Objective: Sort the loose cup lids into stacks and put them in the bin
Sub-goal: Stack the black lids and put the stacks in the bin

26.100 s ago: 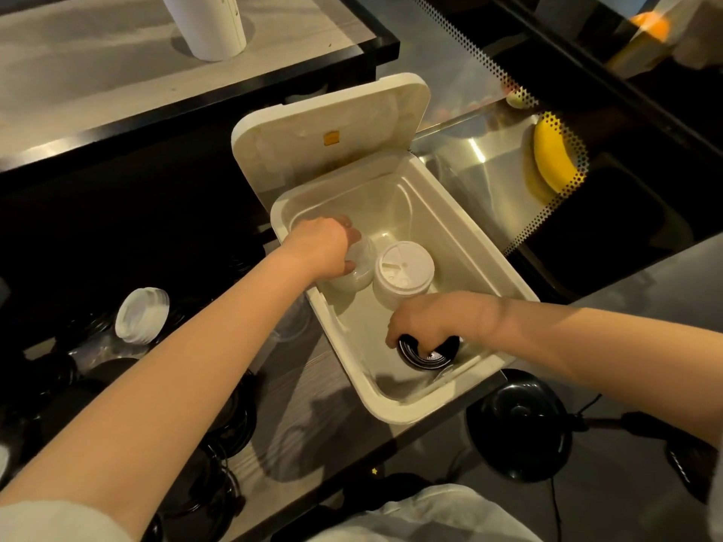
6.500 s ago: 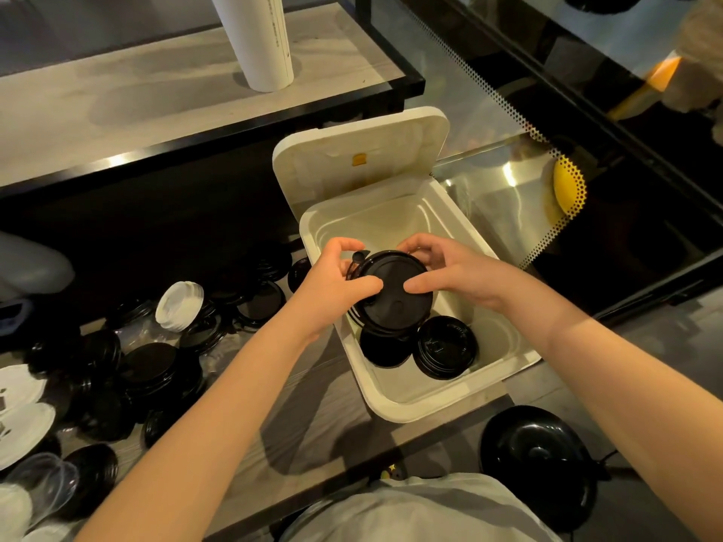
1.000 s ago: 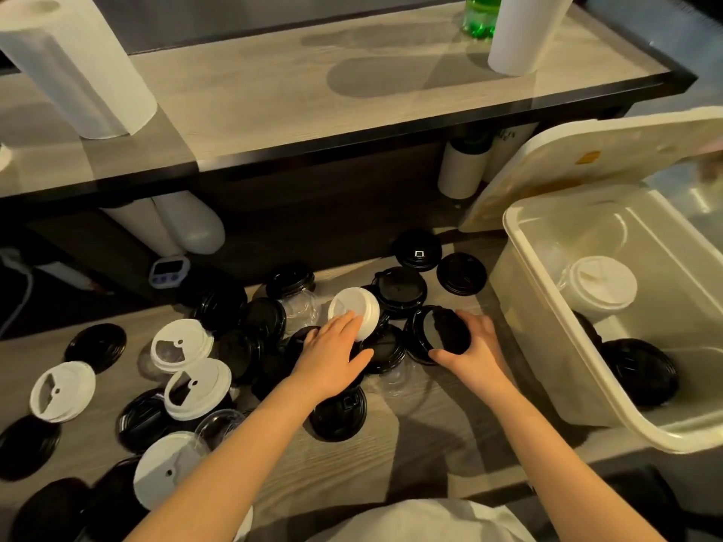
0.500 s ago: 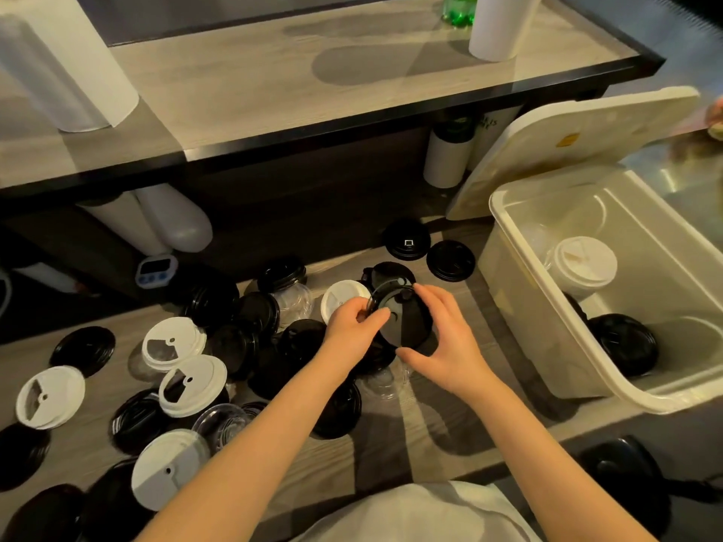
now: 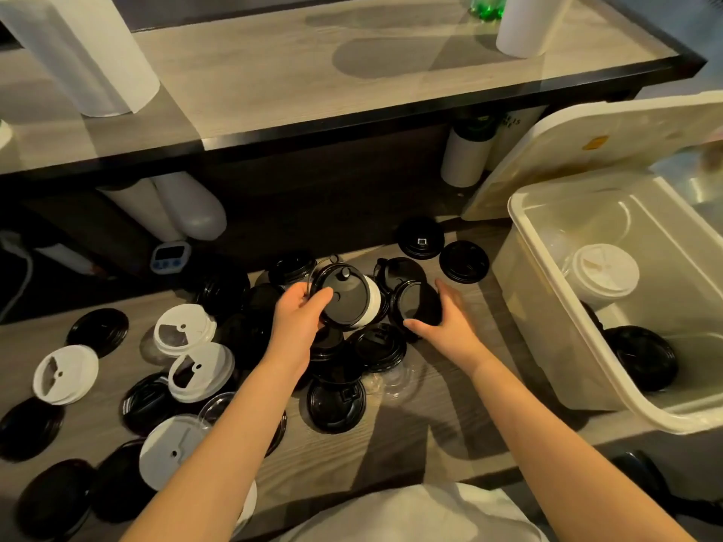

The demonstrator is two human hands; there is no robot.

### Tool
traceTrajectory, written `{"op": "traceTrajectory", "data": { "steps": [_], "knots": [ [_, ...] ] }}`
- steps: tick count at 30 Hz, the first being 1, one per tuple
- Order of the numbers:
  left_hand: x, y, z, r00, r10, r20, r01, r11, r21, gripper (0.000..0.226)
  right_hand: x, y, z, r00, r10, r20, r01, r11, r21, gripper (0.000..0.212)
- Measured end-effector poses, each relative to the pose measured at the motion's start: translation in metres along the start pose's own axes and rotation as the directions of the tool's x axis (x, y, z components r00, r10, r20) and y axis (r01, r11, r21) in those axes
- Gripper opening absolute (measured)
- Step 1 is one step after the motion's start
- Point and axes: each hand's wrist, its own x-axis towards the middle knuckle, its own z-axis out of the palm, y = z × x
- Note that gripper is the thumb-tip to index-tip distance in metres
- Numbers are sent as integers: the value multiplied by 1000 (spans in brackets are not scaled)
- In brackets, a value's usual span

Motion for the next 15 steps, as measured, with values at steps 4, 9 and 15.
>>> {"op": "traceTrajectory", "data": {
  "steps": [4, 9, 15],
  "knots": [
    [-1, -3, -1, 1000, -10, -14, 10, 1000, 17, 6, 15, -3, 16, 999, -7, -37, 2, 990, -138, 101],
    [-5, -6, 4, 1000, -29, 4, 29, 1000, 3, 8, 12, -2, 10, 986, -32, -162, 29, 999, -19, 96],
    [-13, -7, 18, 991, -90, 99, 102, 987, -121, 14, -10, -21, 2, 960, -210, -186, 207, 978, -31, 89]
  ]
}}
